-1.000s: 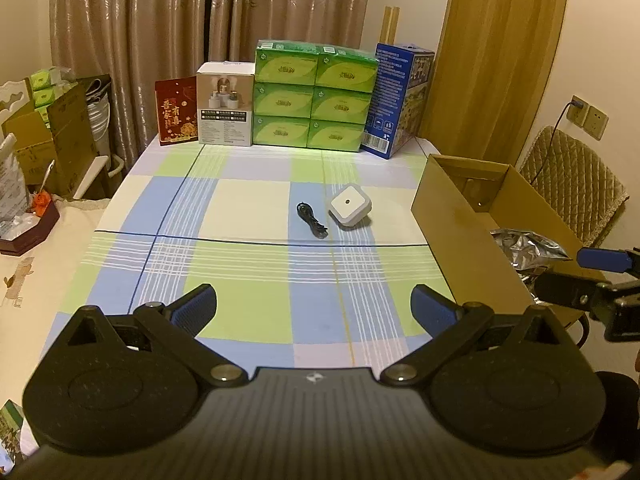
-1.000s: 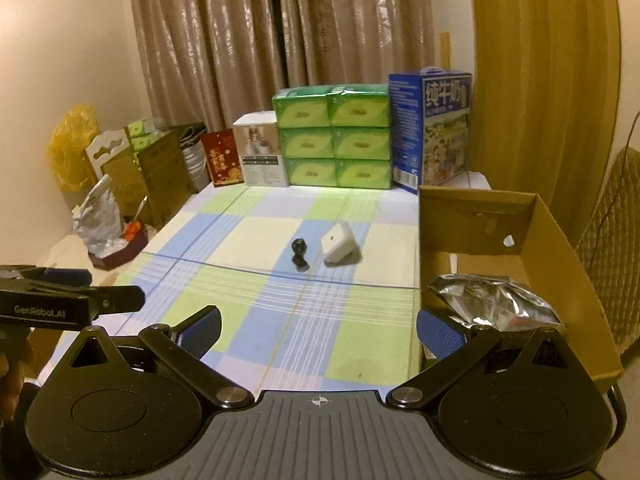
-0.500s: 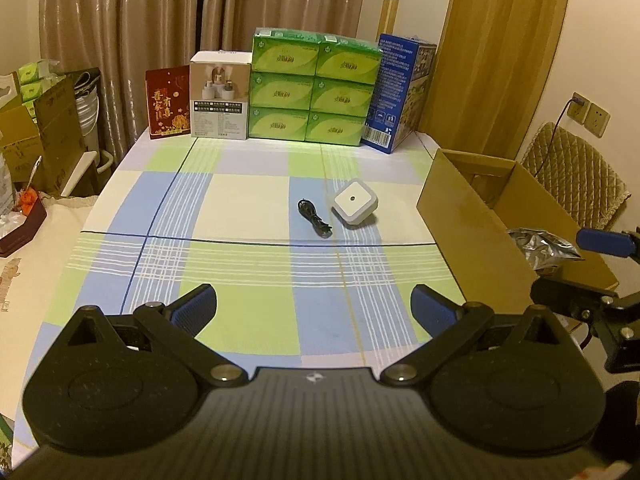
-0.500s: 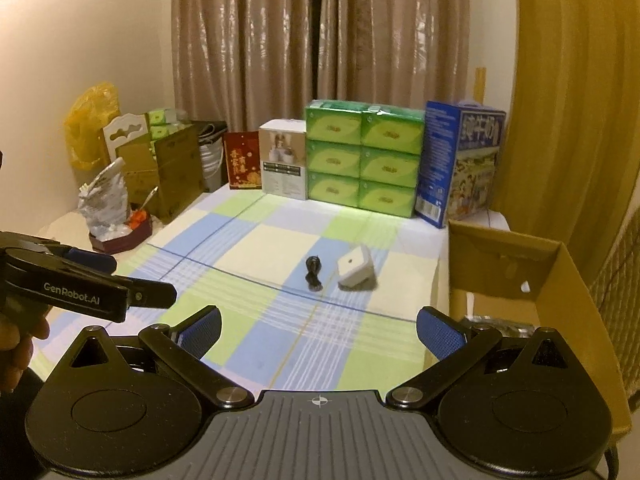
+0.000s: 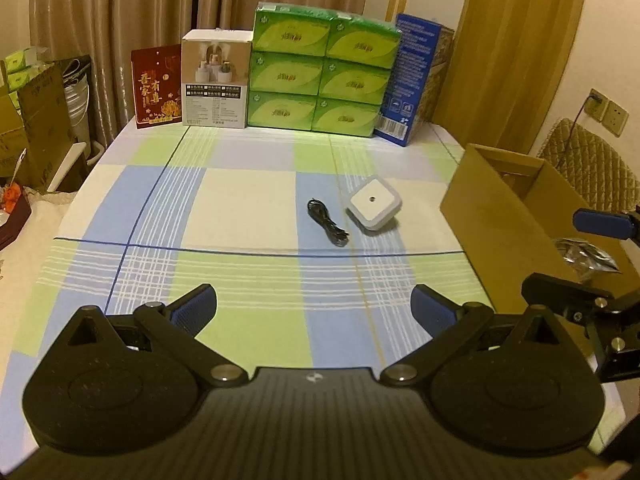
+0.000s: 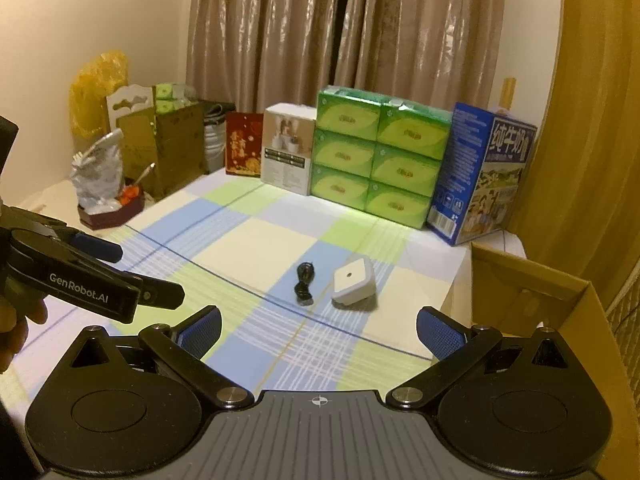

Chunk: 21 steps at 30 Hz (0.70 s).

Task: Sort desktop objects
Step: 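Move both open tools back over the table toward the night light and cable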

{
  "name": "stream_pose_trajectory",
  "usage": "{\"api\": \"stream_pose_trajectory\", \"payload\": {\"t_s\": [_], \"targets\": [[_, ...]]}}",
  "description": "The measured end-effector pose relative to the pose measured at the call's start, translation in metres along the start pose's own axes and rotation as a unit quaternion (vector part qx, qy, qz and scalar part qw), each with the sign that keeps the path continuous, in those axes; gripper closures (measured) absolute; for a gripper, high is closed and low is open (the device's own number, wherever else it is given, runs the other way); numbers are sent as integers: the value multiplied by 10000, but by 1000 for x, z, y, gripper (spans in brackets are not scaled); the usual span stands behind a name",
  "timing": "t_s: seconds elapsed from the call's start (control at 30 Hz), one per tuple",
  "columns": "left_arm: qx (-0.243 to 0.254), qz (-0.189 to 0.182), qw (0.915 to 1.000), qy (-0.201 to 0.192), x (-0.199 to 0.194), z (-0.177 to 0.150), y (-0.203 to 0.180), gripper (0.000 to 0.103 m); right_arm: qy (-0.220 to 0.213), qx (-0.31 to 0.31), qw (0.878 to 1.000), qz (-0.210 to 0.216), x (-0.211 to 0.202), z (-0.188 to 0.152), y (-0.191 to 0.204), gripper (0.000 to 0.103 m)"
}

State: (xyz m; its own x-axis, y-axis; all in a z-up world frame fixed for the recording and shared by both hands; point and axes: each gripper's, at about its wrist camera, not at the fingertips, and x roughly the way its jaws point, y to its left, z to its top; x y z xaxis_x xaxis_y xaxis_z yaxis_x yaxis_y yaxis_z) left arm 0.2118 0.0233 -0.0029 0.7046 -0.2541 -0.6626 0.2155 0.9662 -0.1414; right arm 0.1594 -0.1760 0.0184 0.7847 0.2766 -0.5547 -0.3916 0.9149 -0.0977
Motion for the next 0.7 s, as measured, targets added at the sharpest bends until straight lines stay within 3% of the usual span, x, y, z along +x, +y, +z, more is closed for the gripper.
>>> {"api": "stream_pose_trajectory", "payload": {"t_s": [0.7], "targets": [[-32, 43, 9999, 118, 115, 19, 44, 1, 520, -241, 9970, -520, 138, 4, -21, 3]]}}
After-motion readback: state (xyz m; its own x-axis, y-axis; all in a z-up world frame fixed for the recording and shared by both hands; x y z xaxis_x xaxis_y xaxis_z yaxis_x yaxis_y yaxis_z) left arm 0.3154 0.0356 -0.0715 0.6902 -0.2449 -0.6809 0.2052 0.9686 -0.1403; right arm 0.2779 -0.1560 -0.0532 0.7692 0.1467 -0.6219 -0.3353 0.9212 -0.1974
